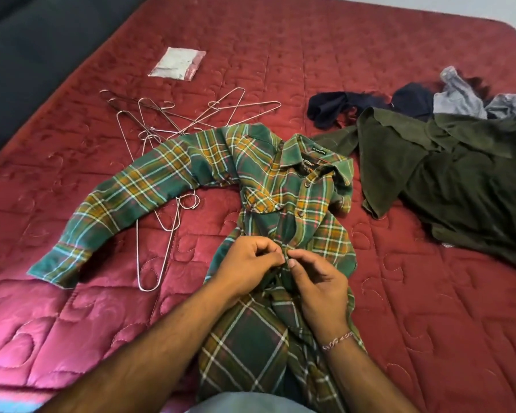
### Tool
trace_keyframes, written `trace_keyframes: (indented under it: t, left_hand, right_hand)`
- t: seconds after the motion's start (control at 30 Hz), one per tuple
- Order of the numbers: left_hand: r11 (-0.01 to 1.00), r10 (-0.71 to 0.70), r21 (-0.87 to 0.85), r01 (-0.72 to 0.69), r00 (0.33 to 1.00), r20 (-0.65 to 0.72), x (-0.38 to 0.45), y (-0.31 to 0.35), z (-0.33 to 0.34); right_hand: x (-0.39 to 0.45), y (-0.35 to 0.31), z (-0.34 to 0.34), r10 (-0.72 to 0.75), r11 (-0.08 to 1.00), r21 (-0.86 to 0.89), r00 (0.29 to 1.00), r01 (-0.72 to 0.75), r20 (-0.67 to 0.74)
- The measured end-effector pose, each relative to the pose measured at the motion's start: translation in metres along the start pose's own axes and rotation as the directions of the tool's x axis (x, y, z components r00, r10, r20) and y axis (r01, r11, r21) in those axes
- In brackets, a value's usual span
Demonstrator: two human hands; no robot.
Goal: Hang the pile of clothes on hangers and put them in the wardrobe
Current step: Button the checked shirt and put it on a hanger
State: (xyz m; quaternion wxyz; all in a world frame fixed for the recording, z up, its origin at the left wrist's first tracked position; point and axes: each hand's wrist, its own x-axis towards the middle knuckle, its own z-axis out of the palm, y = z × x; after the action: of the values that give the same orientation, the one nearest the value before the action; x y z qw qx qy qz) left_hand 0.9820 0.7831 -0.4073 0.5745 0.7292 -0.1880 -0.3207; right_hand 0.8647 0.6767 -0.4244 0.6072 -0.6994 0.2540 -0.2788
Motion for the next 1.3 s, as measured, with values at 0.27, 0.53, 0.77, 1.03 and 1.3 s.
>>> trace_keyframes:
  t: [0.27,0.53,0.77,1.03,1.3]
  left_hand:
    - [0.990,0.134,-0.040,-0.134,0.991,-0.002,0.002,-0.037,-0.002]
    - [0.950,0.307,-0.059,-0.306,0.951,0.018,-0.004,-0.043,-0.001]
    - [0.932,0.361,0.000,-0.361,0.932,-0.034,-0.005,-0.052,-0.003]
    - [0.906,0.402,-0.123,-0.404,0.915,-0.039,-0.028,-0.046,-0.007]
    - [0.887,0.461,0.229,-0.402,0.811,-0.360,-0.040,-0.051,-0.006]
  right_hand:
    - [0.000,0.032,0.004,-0.180,0.975,-0.126,0.983,0.183,0.036]
    - [-0.004,0.037,0.005,-0.362,0.907,-0.217,0.931,0.362,0.039]
    - [-0.015,0.032,0.009,-0.496,0.801,-0.372,0.868,0.469,0.026]
    - [-0.019,0.017,0.002,-0.294,0.951,-0.080,0.954,0.298,0.055]
    - [-0.034,0.021,0.003,-0.385,0.678,-0.655,0.920,0.333,0.070]
